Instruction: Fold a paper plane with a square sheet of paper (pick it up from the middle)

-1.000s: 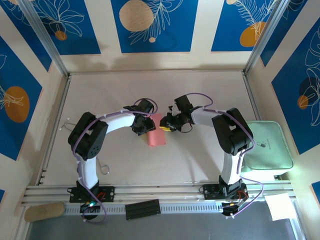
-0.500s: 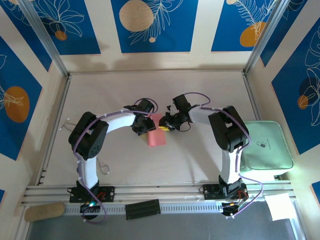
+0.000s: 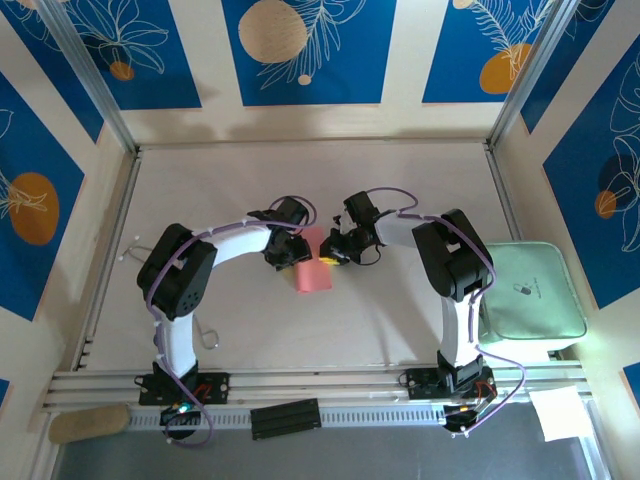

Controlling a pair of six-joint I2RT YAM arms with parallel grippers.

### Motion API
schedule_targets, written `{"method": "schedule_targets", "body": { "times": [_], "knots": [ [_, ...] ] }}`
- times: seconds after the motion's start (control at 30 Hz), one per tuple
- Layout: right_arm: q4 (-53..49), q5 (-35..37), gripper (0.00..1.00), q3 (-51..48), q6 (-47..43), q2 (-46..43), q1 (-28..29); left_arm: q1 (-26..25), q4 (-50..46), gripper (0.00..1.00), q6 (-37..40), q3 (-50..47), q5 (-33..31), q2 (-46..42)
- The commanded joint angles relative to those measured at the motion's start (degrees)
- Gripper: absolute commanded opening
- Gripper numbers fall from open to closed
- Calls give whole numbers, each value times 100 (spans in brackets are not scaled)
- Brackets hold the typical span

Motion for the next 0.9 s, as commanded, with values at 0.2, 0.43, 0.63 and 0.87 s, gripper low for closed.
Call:
{"method": "schedule_targets", "body": {
  "times": [0.2, 0.43, 0.63, 0.87],
  "knots": [
    [-1022, 969, 12, -61, -208, 541, 66, 44, -1186, 55, 352, 338, -1197, -819],
    [-1343, 1264, 10, 94, -199, 724, 106, 53, 301, 43, 499, -191, -42, -1330],
    [-1588, 1478, 8, 247, -166, 859, 134, 49, 1112, 28, 456, -363, 918, -902],
    [-1896, 1684, 7, 414, -134, 973, 161, 107, 1285, 12, 541, -423, 1437, -382]
  ]
}}
